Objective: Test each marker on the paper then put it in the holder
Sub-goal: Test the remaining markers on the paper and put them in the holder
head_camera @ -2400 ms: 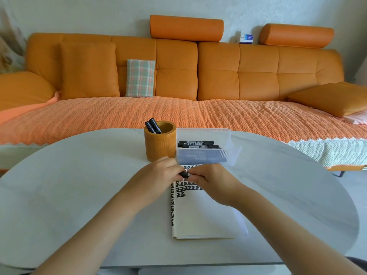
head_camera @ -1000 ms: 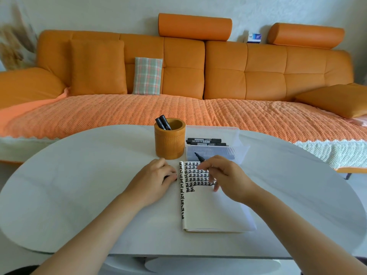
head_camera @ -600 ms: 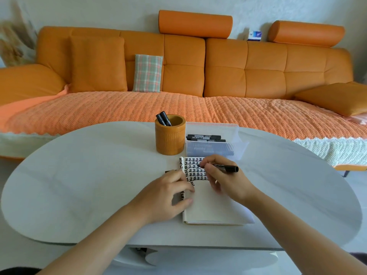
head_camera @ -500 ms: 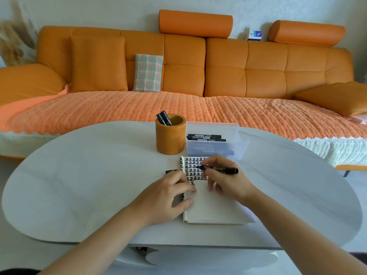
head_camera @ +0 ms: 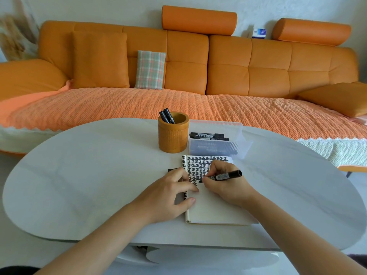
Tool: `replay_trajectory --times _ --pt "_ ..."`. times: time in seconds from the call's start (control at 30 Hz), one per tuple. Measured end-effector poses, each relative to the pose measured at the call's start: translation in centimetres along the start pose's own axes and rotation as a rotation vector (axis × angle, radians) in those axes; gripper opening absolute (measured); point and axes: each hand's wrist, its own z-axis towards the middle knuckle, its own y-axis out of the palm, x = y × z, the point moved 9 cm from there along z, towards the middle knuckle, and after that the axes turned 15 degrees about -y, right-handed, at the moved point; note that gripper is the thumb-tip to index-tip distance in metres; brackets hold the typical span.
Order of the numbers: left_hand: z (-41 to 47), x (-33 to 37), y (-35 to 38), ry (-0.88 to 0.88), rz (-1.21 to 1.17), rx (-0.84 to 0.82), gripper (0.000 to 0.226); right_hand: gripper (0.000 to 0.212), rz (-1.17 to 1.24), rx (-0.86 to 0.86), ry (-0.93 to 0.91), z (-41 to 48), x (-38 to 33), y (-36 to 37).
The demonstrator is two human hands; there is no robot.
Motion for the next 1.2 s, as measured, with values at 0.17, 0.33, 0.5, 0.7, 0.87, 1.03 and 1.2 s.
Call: replay_trajectory --times 0.17,0.33,0.5,0.7,0.87,1.03,1.2 --pt "0.07 -0.04 0.04 -0.010 -0.006 -0.005 0.030 0.020 -0.001 -0.011 -0.022 0.10 -0.01 0.12" --pt "0.13 -0.06 0.14 -0.018 -0.003 -0.014 0.027 0.018 -0.068 -0.061 -0.041 0.09 -0.17 0.43" --pt "0.20 -0.14 0.21 -0.028 -0.003 -0.020 0.028 0.019 -0.102 -0.063 -0.042 0.13 0.02 0.39" --pt "0.16 -0.15 0.14 -0.029 -0.015 -0.016 0.028 0.020 -0.069 -0.068 -0.053 -0.20 -0.25 0.39" --pt "0.23 -0.24 0.22 -0.031 -0.020 -0.027 0.027 0.017 -0.044 -0.128 -0.062 -0.15 -0.36 0.64" --pt "0.26 -0.26 0.16 -0.031 -0.016 -0.015 0.030 0.017 -0.029 -0.091 -0.045 0.03 -0.29 0.54" --pt "0.22 -0.18 0.19 -0.026 -0.011 -0.014 0.027 0.017 -0.040 -0.082 -0.038 -0.08 -0.19 0.39"
